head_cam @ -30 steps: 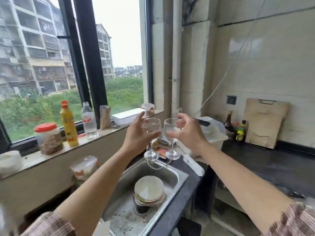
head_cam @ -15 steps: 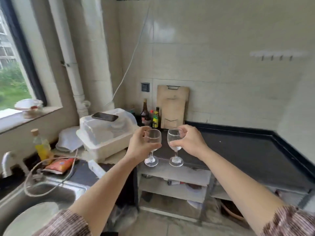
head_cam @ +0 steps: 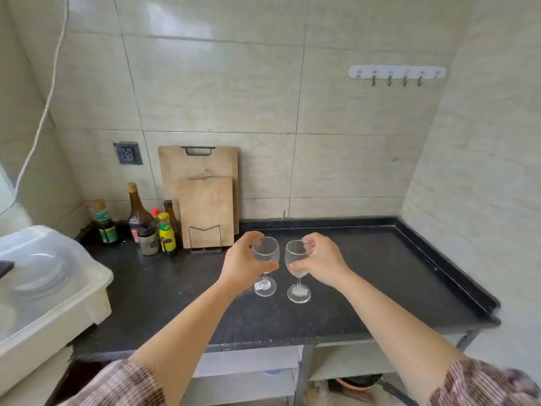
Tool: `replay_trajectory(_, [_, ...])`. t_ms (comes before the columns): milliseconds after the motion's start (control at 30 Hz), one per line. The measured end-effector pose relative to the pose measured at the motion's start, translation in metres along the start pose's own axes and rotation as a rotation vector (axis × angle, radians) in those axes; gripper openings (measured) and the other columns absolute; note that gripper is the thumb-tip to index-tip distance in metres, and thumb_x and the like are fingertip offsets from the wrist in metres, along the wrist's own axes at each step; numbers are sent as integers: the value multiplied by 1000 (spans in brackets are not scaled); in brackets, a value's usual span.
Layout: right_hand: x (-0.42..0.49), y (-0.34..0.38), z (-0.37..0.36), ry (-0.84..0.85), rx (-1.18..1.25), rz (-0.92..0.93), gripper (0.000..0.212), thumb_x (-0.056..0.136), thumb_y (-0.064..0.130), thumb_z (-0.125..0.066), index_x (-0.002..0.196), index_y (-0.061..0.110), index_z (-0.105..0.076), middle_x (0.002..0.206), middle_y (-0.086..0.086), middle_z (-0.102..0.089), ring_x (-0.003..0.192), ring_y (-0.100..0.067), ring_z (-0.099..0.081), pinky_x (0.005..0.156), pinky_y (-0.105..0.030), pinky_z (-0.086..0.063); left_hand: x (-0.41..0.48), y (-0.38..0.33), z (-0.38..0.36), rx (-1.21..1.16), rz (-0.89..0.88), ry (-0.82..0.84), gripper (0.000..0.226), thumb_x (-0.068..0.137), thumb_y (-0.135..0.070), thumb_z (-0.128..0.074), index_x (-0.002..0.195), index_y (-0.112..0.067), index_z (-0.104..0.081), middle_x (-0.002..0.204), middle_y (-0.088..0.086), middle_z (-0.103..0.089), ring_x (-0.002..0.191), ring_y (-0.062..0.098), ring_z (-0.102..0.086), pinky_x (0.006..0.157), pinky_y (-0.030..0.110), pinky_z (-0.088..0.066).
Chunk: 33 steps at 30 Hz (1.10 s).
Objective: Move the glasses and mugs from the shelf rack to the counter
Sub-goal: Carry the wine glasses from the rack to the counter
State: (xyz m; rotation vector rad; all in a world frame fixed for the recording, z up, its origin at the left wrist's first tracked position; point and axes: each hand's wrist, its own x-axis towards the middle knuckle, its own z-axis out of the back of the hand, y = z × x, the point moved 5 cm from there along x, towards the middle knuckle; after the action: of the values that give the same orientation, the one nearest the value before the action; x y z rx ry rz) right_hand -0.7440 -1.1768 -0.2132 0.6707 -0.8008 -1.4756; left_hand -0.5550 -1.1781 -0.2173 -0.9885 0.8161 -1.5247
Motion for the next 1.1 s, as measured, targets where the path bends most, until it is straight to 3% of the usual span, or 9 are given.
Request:
replay_trajectory(100, [57,-25,5,-15,-15,-44,71,59,17,-86,122,12,-53,117,1,-56,103,-15,-54,81,-25,-42,62,12,-27,45,13,44,68,63,-19,-83,123,-24,-52,113,-7,-56,82,11,-57,57,9,-46])
replay_trajectory(167, [91,-41,8,-28,-26,-64,70,60,17,-85,122,12,-53,117,1,-55,103,-16,-54,81,-25,-42,98,23,-45,81,35,54,68,62,-19,-83,123,-23,-52,116,-5,-59,92,15,-58,75,24,-48])
replay_trajectory(300, [152,-78,11,-21,-37,-100,69,61,18,-85,121,13,-51,116,2,-54,102,-16,-55,80,-25,-42,161,50,-85,128,96,64,72,60,-19,-83,124,-22,-51,120,-2,-61,101,18,-58,85,33,-50])
replay_trajectory(567, [288,-165,11,64,-94,-139,65,63,19,-84,118,19,-50,113,8,-50,101,-14,-53,82,-27,-44,279,101,-172,233,227,8,71,65,-24,-84,126,-24,-47,127,2,-52,94,15,-53,75,23,-43])
replay_trajectory(800, [398,-237,-9,143,-134,-98,59,67,19,-83,117,28,-51,114,9,-52,99,-15,-55,78,-27,-45,374,154,-232,322,302,-6,62,66,-24,-80,119,-29,-48,118,-5,-52,89,13,-51,68,26,-43])
replay_trajectory(1100, [481,-265,-33,172,-93,-40,55,69,17,-82,116,26,-55,117,8,-59,101,-15,-59,79,-28,-49,440,185,-257,359,283,-19,53,62,-21,-76,106,-36,-51,105,-13,-54,95,18,-54,69,31,-47])
